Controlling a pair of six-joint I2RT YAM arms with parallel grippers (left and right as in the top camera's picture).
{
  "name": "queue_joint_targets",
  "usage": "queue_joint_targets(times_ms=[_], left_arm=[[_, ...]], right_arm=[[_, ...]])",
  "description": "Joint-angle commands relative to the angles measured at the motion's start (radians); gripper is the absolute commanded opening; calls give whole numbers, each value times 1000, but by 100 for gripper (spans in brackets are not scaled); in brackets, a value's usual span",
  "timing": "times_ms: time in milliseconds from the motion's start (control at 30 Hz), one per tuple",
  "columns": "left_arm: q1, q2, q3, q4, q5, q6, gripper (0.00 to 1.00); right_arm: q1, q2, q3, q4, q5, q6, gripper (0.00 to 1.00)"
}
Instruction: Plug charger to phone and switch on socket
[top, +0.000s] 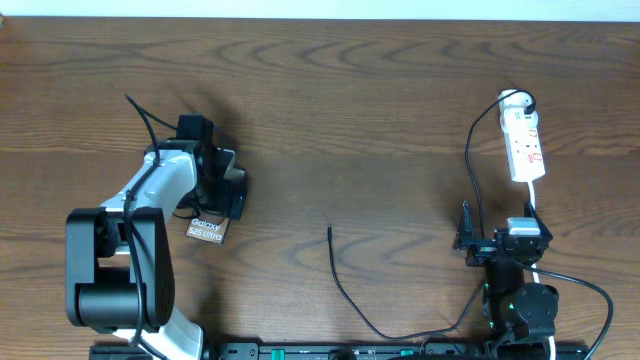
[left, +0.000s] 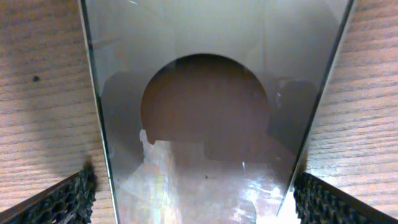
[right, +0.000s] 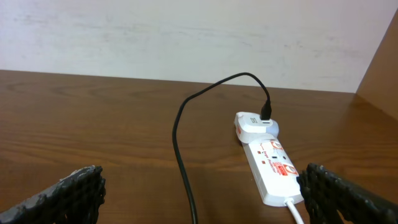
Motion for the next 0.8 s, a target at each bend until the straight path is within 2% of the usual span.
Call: queue_joint_targets(times_ms=[0, 767], left_arm=[[1, 6, -31, 11, 5, 7, 99], [1, 6, -43, 69, 31, 34, 99]], right_arm=[[2, -2, -1, -3, 11, -2, 99], [2, -2, -1, -3, 11, -2, 99]])
